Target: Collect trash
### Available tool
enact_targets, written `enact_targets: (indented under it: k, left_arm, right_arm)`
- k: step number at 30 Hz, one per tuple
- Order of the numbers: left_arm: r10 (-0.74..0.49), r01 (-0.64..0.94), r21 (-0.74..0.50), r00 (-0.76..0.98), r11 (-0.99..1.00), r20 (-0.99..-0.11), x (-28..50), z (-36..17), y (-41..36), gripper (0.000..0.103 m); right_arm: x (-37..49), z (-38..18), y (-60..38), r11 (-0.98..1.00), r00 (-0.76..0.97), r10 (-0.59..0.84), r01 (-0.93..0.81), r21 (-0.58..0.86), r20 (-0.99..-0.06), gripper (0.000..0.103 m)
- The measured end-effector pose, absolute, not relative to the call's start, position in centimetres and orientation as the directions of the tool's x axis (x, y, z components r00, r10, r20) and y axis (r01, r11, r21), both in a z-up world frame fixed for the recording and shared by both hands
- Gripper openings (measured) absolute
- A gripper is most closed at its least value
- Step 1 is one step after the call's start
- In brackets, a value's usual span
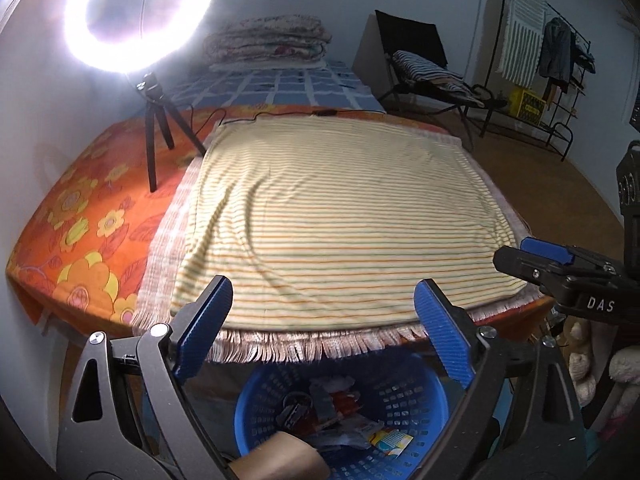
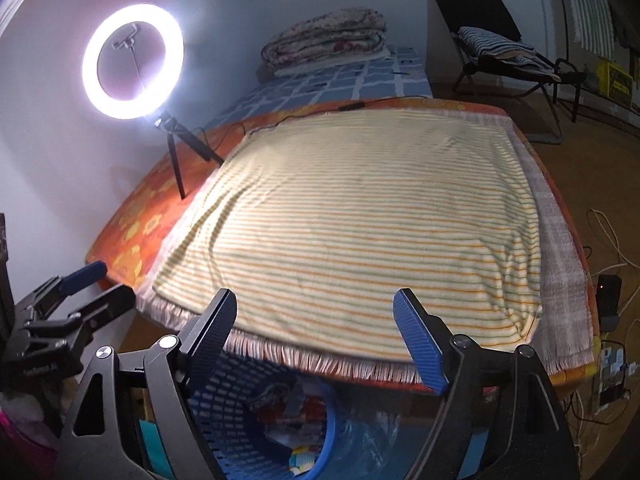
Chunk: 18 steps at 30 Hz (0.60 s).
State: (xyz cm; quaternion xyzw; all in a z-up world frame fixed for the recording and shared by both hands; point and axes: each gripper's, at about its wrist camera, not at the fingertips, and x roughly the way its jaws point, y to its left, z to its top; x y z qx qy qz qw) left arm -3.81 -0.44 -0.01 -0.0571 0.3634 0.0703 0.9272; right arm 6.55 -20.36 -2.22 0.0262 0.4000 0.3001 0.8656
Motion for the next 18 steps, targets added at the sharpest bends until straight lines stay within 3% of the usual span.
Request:
enact_targets:
  k: [18]
  left_arm:
    - [0.113,-0.190,-0.040,0.729,0.981,-0.675,-3.93,0.41,-0.72,0.102]
  right_arm:
    - [6.66,-2.04,-19.86,0.817,0.502,0.541,-0.503,0.282,-0.675,0.081]
